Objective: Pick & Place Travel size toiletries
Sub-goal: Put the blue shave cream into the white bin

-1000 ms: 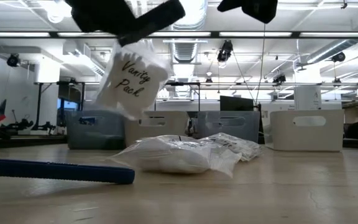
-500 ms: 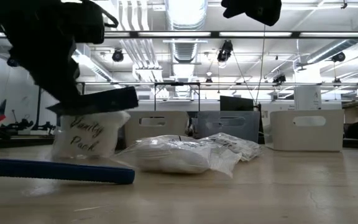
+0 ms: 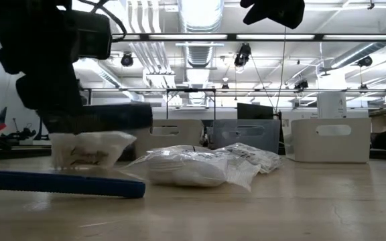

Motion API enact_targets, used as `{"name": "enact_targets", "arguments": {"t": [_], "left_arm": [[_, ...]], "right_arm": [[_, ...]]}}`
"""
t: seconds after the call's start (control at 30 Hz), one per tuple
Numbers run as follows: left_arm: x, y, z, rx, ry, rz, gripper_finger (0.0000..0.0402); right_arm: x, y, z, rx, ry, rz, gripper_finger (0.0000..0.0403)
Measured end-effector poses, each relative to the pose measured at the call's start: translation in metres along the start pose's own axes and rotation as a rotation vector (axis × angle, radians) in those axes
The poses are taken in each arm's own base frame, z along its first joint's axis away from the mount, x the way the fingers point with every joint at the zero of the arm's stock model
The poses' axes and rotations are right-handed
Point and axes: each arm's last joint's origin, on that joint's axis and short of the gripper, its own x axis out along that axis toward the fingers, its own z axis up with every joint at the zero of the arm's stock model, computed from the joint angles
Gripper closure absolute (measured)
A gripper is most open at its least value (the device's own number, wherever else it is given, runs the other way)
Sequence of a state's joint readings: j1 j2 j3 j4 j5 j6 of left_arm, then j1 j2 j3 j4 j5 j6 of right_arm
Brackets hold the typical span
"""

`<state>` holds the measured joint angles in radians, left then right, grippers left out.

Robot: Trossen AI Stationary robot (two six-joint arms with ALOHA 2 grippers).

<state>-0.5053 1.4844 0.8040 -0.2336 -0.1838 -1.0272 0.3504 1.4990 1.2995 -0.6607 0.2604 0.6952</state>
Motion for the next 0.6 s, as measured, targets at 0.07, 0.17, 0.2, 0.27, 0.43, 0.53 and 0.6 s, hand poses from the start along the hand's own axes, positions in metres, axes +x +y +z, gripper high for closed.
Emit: {"name": "enact_targets", "arguments": {"t": [0.07,0.17,0.2,0.27,0.43,0.53,0.6], "left_arm": [[0.002,0.002,-0.002,-0.018,0.004,0.006,0.0171],[0.007,0.007,-0.007,-0.015,0.038,0.029,0.0134],[0.008,0.007,-0.007,-0.014,0.041,0.027,0.0124],[0.007,0.006,-0.007,0.003,0.042,0.017,0.0106],[0.005,-0.004,-0.002,0.137,0.012,-0.026,0.0091],[0.007,-0.009,-0.002,0.284,-0.024,-0.006,0.0094],[0.013,-0.011,-0.001,0.360,-0.046,0.029,0.0094]], "right_arm": [[0.000,-0.001,-0.001,-0.003,0.008,-0.007,0.0256],[0.000,-0.001,-0.002,-0.006,0.017,-0.015,0.0246],[0.000,-0.002,-0.002,-0.007,0.019,-0.016,0.0243],[0.000,-0.002,-0.002,-0.008,0.020,-0.017,0.0238],[0.001,-0.003,-0.005,-0.013,0.036,-0.030,0.0223],[0.002,-0.004,-0.006,-0.015,0.041,-0.034,0.0215],[0.003,-0.005,-0.007,-0.015,0.043,-0.037,0.0211]]}}
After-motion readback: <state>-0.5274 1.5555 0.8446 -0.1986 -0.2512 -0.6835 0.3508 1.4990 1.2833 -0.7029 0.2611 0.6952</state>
